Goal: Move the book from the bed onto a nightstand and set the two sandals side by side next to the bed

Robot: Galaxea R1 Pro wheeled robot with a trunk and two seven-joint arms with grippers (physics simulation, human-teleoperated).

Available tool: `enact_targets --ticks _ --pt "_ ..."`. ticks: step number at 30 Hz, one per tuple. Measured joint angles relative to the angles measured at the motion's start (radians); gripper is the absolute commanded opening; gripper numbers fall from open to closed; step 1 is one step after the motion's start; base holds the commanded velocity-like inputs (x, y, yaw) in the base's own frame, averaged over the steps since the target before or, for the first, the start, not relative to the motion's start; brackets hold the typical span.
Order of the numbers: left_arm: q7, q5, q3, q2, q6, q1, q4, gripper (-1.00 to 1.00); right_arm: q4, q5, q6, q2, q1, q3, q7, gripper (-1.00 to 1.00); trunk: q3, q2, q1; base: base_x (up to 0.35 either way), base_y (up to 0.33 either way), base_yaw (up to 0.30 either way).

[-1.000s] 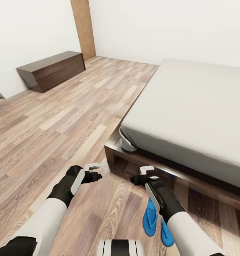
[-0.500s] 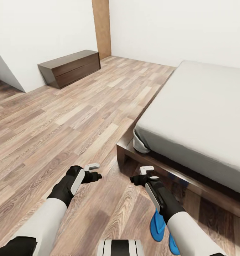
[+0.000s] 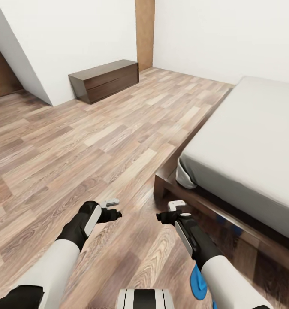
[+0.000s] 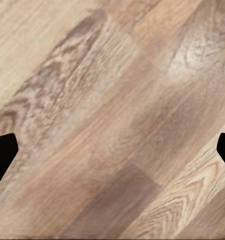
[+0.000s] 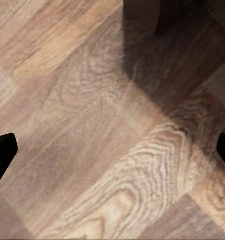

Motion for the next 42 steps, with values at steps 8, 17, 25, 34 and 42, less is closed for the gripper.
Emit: enact_targets --ticks 8,17,25,34,42 --pt "-0.001 -0.001 0.005 0.042 -0.009 0.011 0.143 1.0 0.095 -0.001 -0.121 0.004 0.001 0.005 0.005 1.0 0.0 0.0 0.0 0.0 0.0 0.24" --pt "-0.057 0.006 0.005 0.061 -0.205 0.031 0.259 1.0 0.236 -0.001 -0.229 0.009 0.001 0.004 0.005 1.0 0.0 0.0 0.0 -0.004 0.003 0.234" --pt "-0.063 0.005 0.005 0.059 -0.237 0.031 0.262 1.0 0.255 -0.001 -0.263 0.011 0.001 0.004 0.003 1.0 0.0 0.0 0.0 -0.089 0.063 0.077" --pt "-0.062 0.005 0.005 0.058 -0.237 0.032 0.262 1.0 0.256 0.0 -0.262 0.011 0.0 0.003 -0.001 1.0 0.0 0.0 0.0 -0.045 0.038 0.214" --pt "-0.064 0.005 0.005 0.058 -0.238 0.031 0.264 1.0 0.256 0.0 -0.262 0.011 0.001 0.004 0.002 1.0 0.0 0.0 0.0 0.028 -0.016 0.05"
